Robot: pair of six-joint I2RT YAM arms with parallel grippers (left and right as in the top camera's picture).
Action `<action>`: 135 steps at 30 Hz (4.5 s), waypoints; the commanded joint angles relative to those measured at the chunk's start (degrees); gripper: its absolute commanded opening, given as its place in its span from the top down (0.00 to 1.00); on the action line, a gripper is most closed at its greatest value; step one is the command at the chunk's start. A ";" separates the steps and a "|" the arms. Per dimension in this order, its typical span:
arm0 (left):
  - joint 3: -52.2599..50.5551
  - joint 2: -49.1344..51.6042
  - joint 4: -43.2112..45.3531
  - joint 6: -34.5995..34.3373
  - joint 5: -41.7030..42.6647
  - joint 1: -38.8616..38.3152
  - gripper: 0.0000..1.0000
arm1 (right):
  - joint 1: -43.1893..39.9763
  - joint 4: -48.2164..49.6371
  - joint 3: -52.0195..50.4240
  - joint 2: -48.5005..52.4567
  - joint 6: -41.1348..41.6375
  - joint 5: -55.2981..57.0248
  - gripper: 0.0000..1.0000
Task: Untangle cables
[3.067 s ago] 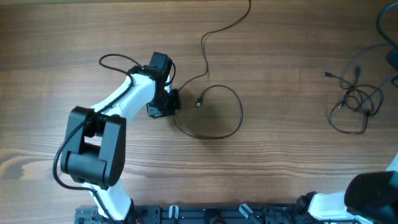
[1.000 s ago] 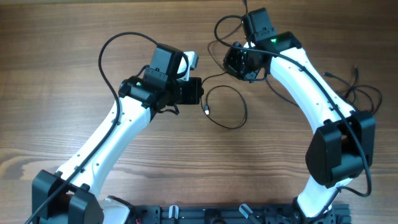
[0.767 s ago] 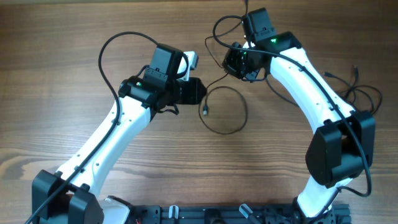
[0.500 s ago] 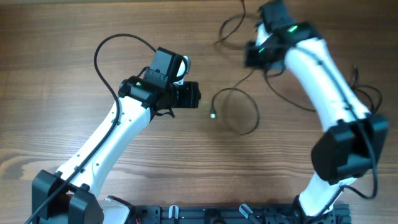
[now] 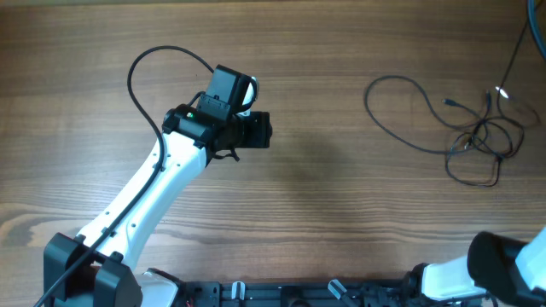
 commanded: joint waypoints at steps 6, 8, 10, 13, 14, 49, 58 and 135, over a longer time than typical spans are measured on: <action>0.22 -0.90 -0.37 0.46 -0.72 -0.17 0.41 | -0.24 -5.60 -0.42 2.91 -0.94 3.67 0.96; 0.24 -0.90 -0.35 0.46 -0.72 -0.17 0.40 | -0.24 -6.97 -0.96 3.96 2.19 6.80 0.96; 0.24 -0.90 -0.37 0.46 -0.72 -0.17 0.41 | -0.70 -8.48 -0.96 5.66 6.47 9.46 0.96; 0.22 -0.90 -0.39 0.46 -0.72 -0.17 0.41 | -3.80 -13.11 -0.96 9.05 11.34 9.86 0.96; 0.22 -0.90 -0.37 0.46 -0.72 -0.17 0.41 | -4.87 -15.13 -0.96 9.99 12.83 9.84 0.96; 0.22 -0.90 1.77 0.48 -0.81 -0.15 0.40 | -12.66 -38.16 -12.85 19.45 -0.83 -16.72 0.11; 0.24 -0.90 3.26 -3.23 -15.08 6.21 0.21 | 10.54 -31.89 -18.80 19.45 -12.96 -21.24 0.02; -24.28 -62.40 -11.72 -4.68 -14.45 14.12 0.00 | 22.53 72.54 -140.12 -95.54 -7.43 -6.75 0.00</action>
